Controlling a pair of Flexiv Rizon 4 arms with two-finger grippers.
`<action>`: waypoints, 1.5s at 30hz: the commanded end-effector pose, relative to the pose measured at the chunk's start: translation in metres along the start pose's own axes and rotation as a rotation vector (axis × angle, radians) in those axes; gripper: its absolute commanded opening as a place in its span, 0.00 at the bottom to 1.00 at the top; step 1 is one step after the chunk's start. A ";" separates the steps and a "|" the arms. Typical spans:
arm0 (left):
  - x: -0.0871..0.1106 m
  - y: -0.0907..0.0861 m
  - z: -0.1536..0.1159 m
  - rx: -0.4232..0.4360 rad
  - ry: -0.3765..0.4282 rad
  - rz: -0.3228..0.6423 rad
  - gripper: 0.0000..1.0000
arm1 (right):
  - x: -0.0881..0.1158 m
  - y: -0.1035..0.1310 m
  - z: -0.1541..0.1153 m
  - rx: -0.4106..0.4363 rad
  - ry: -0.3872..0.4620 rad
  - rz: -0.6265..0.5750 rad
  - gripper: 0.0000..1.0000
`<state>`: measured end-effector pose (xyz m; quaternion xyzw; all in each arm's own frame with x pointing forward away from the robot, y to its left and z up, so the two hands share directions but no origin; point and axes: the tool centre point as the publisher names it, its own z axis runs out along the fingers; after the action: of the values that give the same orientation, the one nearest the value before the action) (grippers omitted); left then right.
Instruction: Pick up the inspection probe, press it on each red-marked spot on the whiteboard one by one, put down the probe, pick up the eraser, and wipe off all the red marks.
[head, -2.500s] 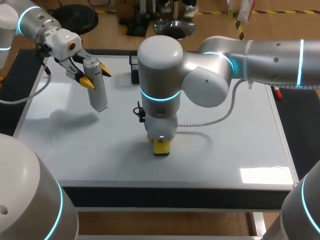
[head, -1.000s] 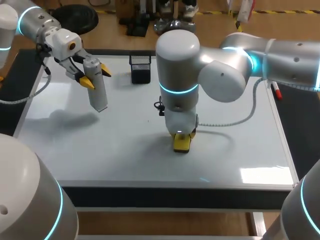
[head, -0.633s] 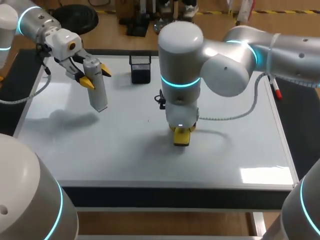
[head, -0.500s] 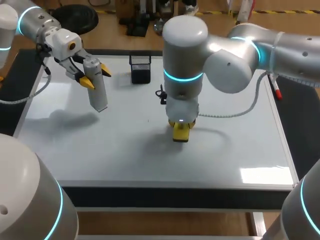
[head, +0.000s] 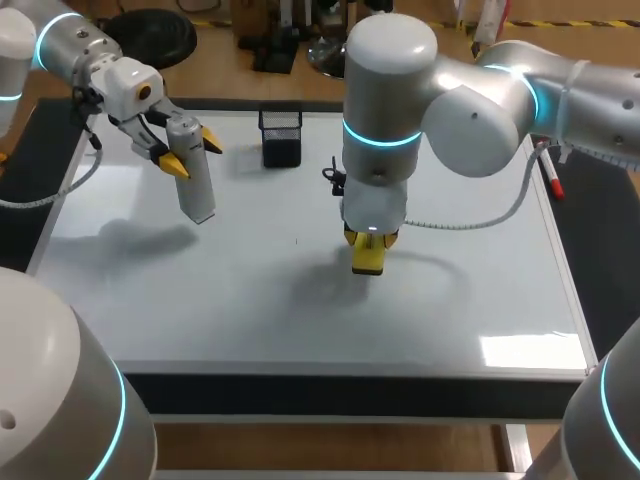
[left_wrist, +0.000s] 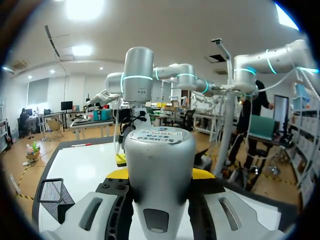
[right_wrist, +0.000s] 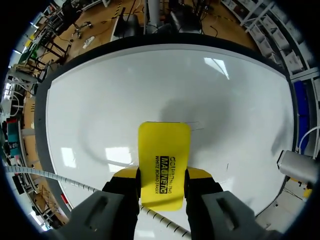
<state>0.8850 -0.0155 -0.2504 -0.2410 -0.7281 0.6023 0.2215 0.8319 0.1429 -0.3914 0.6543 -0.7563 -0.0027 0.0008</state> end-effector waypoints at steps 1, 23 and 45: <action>0.000 -0.001 -0.001 0.000 0.002 0.001 0.00 | 0.001 0.000 -0.001 0.002 0.001 -0.002 0.00; 0.000 -0.001 -0.001 0.000 0.002 0.001 0.00 | 0.001 -0.059 0.002 0.032 0.005 -0.036 0.00; 0.000 -0.001 -0.001 0.000 0.002 0.001 0.00 | -0.014 -0.180 -0.009 0.065 0.011 -0.117 0.00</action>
<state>0.8850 -0.0155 -0.2505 -0.2410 -0.7281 0.6023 0.2215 0.9952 0.1257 -0.3829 0.6960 -0.7167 0.0313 -0.0314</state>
